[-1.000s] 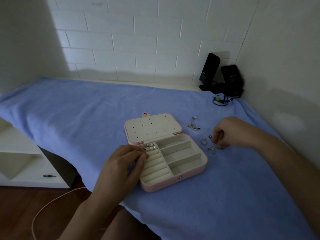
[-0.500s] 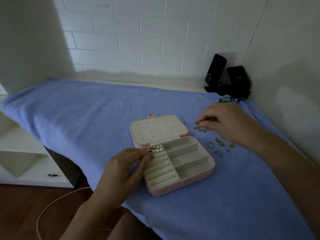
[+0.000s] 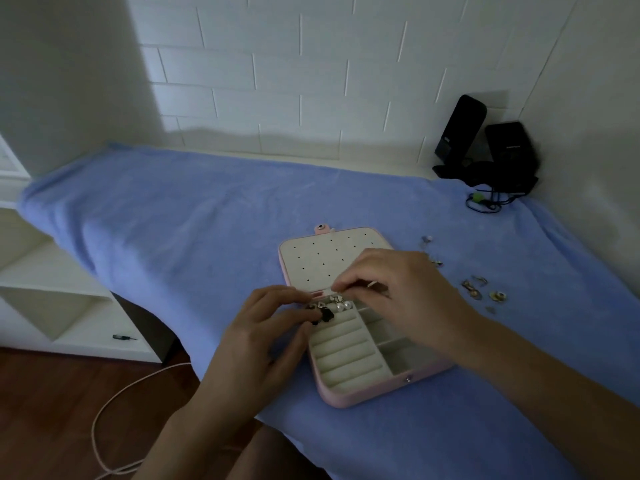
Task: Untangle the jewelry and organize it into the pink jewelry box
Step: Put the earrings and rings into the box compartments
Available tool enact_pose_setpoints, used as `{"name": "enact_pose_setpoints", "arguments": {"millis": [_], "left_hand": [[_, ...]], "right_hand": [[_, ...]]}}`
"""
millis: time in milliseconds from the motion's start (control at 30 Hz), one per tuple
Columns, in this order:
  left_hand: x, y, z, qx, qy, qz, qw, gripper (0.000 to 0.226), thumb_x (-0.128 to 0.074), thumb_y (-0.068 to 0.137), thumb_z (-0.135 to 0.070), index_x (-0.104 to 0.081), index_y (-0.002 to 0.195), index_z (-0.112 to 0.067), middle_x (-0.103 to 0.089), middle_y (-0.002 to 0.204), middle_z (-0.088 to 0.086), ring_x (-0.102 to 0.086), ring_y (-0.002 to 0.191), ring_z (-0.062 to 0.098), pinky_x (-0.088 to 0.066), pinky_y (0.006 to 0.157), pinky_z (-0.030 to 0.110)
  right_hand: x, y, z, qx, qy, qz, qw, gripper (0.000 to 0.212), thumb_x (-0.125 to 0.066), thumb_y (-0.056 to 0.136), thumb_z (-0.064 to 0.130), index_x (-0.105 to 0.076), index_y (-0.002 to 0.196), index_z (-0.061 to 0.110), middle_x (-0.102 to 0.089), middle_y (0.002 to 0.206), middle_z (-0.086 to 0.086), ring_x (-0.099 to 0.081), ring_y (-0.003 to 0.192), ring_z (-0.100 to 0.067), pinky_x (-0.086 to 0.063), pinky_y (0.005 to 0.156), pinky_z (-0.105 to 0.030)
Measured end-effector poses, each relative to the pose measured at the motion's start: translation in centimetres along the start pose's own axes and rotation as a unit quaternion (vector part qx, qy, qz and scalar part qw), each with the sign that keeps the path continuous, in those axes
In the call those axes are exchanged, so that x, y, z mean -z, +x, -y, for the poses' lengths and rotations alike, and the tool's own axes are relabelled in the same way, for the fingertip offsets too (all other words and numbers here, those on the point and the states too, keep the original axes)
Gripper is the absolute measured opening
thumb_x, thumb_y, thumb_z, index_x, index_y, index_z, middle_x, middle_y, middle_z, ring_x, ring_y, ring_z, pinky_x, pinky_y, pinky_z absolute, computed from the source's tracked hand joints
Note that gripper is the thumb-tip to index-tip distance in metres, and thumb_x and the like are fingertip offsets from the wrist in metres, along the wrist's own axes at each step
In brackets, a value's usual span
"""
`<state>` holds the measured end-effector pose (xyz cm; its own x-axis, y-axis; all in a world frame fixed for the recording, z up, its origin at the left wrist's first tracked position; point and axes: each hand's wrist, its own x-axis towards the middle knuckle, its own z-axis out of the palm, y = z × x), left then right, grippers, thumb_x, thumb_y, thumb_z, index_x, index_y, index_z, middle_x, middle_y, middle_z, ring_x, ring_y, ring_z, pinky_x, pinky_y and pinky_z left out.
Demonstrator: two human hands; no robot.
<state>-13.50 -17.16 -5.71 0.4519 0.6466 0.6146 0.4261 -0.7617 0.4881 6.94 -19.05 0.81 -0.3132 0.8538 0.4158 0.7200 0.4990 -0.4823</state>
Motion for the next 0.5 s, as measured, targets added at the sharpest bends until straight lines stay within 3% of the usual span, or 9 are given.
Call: {"name": "enact_pose_setpoints", "arguments": {"millis": [300,500], "left_hand": [[0.5,0.4,0.5,0.000,-0.017,0.053,0.998,0.028,-0.045,0.092,-0.030,-0.069,0.106,-0.022,-0.058,0.113,-0.007,-0.048,0.113,0.005,-0.037,0.093,0.011],[0.7,-0.3,0.9,0.019,-0.025,0.042,0.999,0.028,-0.046,0.093,-0.029,-0.067,0.111,-0.021,-0.059,0.114,-0.009,-0.050,0.112,0.006,-0.039,0.092,0.014]], "right_hand": [[-1.5,-0.6,0.4,0.009,0.047,0.005,0.999,0.010,-0.067,0.080,0.015,-0.074,0.088,0.015,-0.068,0.084,0.007,-0.064,0.077,-0.003,-0.054,0.067,-0.027],[-1.9,-0.9,1.9,0.052,-0.032,-0.002,0.998,0.013,-0.074,0.074,0.004,-0.066,0.076,0.014,-0.066,0.073,0.009,-0.058,0.073,-0.002,-0.043,0.067,-0.006]]}}
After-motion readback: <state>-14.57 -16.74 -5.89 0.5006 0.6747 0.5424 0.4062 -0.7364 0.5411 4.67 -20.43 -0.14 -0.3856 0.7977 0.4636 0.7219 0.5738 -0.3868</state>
